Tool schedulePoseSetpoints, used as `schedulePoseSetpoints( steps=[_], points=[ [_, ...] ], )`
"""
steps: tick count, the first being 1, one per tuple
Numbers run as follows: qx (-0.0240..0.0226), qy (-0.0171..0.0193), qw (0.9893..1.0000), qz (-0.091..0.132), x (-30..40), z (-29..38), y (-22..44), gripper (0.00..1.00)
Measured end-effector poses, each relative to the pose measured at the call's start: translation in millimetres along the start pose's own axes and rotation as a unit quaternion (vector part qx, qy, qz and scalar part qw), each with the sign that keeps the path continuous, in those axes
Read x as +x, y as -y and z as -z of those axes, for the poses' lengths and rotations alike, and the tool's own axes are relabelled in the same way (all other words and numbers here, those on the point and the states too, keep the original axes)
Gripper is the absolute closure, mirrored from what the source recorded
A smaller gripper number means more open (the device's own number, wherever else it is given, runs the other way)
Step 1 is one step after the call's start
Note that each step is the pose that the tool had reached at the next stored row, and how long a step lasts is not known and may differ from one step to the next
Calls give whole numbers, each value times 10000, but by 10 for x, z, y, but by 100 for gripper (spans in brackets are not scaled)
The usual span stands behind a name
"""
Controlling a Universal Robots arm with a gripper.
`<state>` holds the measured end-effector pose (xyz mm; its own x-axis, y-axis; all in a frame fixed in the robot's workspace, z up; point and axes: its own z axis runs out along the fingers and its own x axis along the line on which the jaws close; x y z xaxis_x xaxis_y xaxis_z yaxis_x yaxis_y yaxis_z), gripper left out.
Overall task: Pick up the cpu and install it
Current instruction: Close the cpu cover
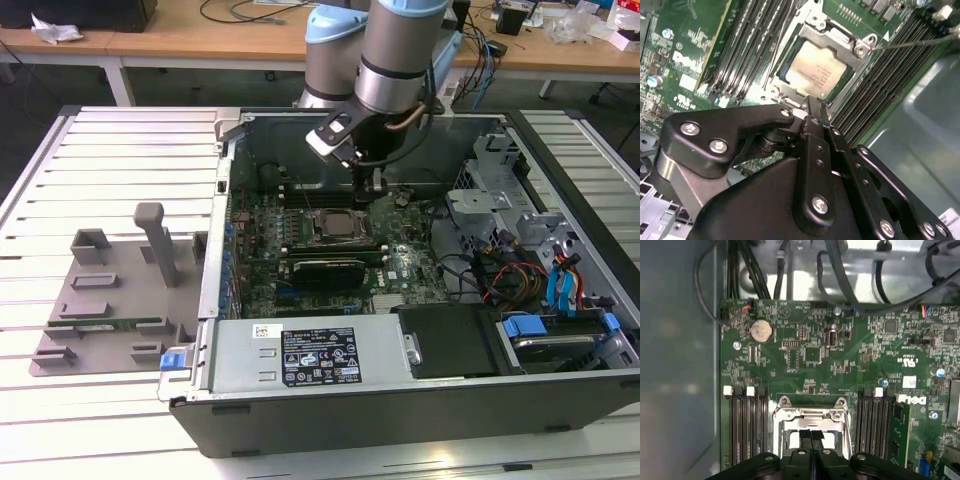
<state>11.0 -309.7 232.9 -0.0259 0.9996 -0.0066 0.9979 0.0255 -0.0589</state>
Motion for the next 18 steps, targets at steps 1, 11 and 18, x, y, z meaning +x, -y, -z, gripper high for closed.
schedulePoseSetpoints(
  steps=[1, 11, 18],
  points=[
    [0, 0, 10000, 1, 1, -26, 35, 89],
    [1, 0, 10000, 0, 9, -167, 285, 89],
    [0, 0, 10000, 1, 12, -277, 391, 89]
  ],
)
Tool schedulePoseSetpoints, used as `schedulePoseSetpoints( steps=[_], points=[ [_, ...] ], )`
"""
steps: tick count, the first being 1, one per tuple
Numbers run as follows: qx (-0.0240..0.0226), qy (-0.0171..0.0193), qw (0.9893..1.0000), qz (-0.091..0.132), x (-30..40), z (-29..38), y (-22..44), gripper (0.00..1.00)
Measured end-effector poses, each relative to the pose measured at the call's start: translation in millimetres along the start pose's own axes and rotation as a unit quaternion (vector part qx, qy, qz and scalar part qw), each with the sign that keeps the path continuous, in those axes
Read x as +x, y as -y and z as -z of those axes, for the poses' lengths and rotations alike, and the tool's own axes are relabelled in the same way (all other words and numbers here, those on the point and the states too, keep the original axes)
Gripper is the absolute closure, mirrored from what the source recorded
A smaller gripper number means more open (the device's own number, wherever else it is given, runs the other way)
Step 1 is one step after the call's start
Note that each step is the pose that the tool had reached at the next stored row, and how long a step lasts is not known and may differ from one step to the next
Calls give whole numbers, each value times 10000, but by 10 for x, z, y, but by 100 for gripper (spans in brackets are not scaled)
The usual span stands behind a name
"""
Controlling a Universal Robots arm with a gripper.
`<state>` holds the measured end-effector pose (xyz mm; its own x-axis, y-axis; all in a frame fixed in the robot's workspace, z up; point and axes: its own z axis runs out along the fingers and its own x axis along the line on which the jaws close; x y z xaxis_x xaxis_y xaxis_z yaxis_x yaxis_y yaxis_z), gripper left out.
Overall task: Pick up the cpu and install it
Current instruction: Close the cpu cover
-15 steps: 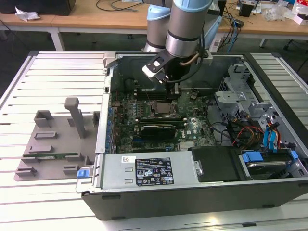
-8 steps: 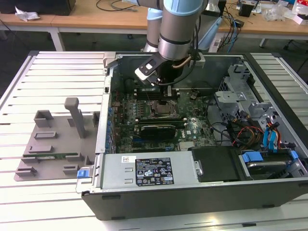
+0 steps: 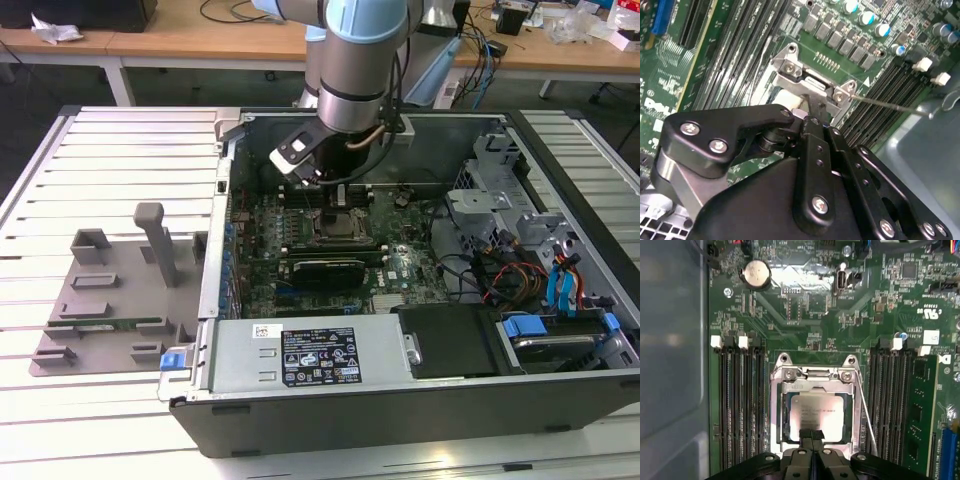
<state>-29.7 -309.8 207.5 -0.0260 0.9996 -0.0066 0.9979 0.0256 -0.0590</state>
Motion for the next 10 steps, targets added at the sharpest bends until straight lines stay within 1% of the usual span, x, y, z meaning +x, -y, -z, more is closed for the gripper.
schedulePoseSetpoints(
  steps=[1, 3, 4, 6, 8, 9, 10],
  points=[
    [0, 0, 10000, 1, 0, -14, 6, 89],
    [1, 1, 10000, -1, 0, -16, 1, 89],
    [0, 0, 10000, 0, -1, -14, -34, 89],
    [0, 0, 10000, 1, -4, -9, -129, 89],
    [7, 0, 10000, 0, -8, 7, -294, 89],
    [10, 0, 10000, 0, -10, 26, -331, 89],
    [10, 0, 10000, 0, -10, 56, -340, 89]
  ],
)
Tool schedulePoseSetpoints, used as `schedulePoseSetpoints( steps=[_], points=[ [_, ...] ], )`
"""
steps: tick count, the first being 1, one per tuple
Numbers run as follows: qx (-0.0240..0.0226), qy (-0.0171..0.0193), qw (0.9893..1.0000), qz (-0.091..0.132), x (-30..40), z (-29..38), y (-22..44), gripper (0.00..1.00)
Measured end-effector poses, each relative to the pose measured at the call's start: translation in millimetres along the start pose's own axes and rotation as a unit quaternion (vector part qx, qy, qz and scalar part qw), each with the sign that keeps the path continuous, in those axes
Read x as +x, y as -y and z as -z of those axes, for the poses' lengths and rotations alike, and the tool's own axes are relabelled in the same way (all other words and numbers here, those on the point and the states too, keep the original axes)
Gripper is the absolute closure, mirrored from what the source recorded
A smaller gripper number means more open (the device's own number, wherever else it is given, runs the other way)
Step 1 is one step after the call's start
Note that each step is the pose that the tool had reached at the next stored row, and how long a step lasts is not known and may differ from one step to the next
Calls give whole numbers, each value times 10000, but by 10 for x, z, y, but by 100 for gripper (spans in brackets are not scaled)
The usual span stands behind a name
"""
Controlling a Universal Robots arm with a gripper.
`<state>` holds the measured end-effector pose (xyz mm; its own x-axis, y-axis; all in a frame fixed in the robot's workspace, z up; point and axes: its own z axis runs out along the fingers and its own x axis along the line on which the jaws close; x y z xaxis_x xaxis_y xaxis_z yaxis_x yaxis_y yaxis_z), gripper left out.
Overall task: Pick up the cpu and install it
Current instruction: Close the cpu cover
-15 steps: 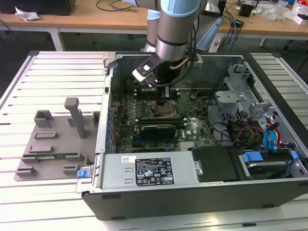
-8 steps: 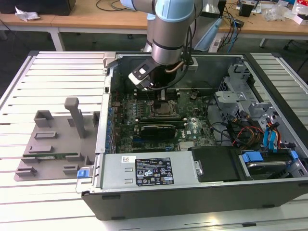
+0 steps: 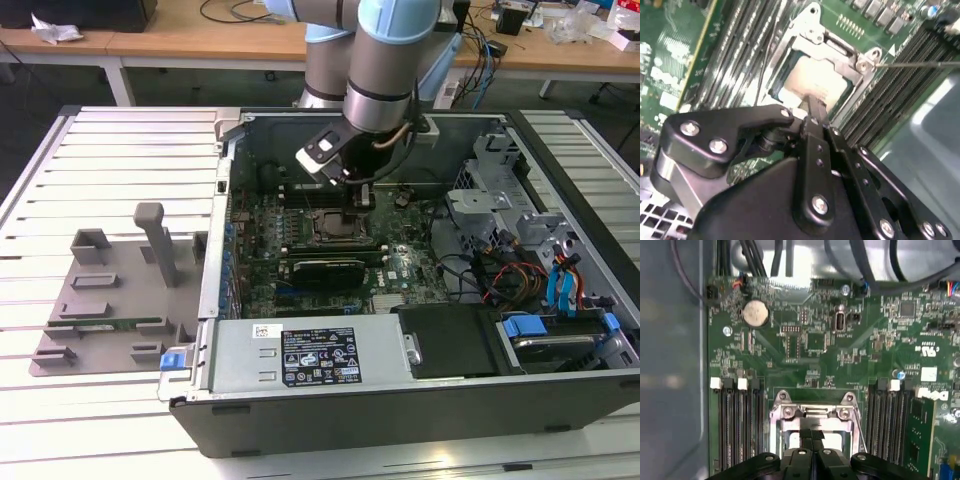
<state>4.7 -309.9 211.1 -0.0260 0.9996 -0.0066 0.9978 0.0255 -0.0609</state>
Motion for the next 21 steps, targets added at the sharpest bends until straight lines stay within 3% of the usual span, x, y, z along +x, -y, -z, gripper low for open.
schedulePoseSetpoints(
  steps=[3, 4, 15, 18, 21],
  points=[
    [0, 0, 10000, 0, -2, 228, 10, 89],
    [0, 0, 10000, 0, -2, 268, 12, 89],
    [0, 0, 10000, 0, -4, 546, 29, 89],
    [0, 0, 10000, 0, -5, 678, 37, 89],
    [0, 0, 10000, 0, -5, 748, 42, 89]
  ],
)
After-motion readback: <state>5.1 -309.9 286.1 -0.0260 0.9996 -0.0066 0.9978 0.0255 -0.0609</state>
